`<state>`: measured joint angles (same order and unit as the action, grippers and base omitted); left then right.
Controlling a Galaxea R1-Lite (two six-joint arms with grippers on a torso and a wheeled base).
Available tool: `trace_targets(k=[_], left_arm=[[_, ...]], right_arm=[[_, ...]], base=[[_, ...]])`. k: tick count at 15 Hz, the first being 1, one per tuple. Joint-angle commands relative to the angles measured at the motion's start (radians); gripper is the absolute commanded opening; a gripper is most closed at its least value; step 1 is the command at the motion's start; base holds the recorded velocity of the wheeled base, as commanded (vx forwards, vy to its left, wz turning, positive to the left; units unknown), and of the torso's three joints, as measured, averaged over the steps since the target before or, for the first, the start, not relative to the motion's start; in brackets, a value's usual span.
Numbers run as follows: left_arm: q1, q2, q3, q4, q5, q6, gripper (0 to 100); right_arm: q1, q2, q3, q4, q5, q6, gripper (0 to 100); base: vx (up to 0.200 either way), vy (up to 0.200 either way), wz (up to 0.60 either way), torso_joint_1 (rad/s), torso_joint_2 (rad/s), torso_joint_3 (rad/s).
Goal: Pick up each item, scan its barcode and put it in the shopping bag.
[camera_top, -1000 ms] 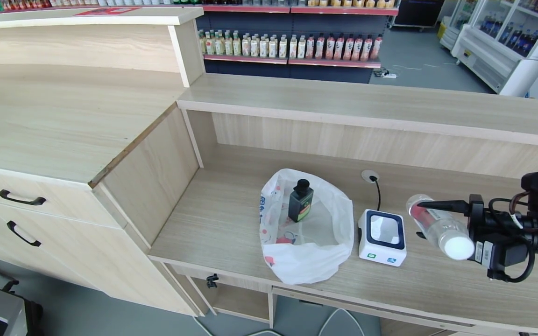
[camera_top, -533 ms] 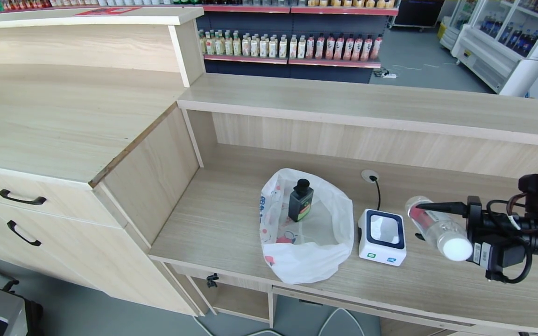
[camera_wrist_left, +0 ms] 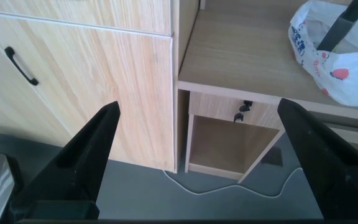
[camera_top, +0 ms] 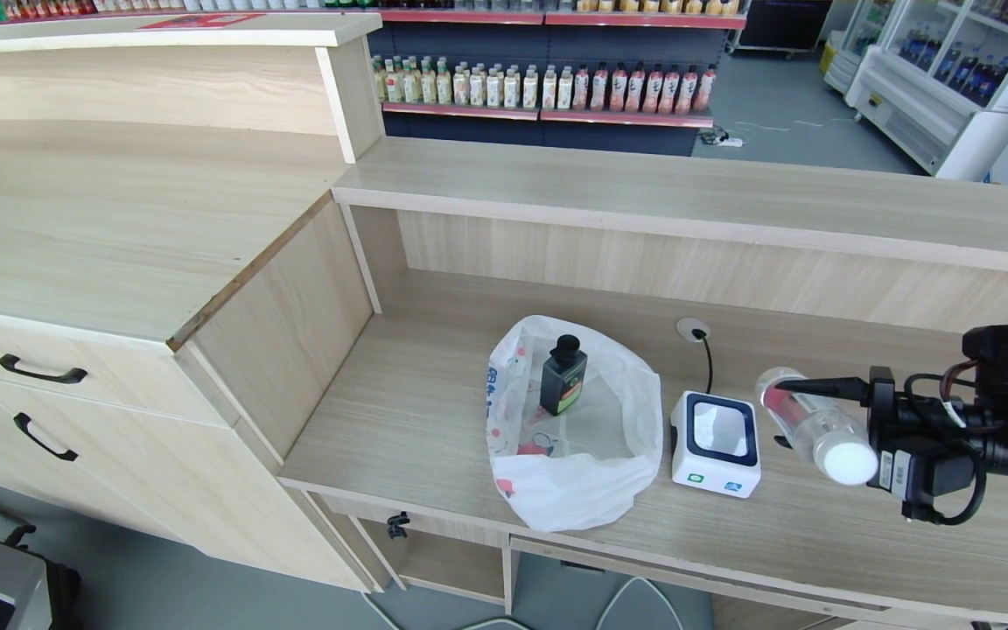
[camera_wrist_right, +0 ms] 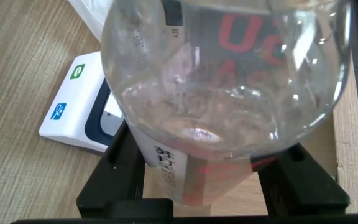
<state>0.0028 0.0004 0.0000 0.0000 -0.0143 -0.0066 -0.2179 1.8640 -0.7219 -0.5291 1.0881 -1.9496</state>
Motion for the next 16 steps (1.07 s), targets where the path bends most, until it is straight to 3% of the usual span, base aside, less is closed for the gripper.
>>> trace_targets(k=[1, 16], left_arm=[[0.0, 0.0, 0.0, 0.0, -0.001, 0.0, 100], [0.0, 0.0, 0.0, 0.0, 0.0, -0.001, 100]], right_arm=[[0.003, 0.018, -0.013, 0.0, 0.001, 0.0, 0], [0.025, 0.084, -0.094, 0.055, 0.019, 0.017, 0]], base=[[0.0, 0.0, 0.0, 0.0, 0.0, 0.0], [0.0, 0.0, 0.0, 0.0, 0.0, 0.0]])
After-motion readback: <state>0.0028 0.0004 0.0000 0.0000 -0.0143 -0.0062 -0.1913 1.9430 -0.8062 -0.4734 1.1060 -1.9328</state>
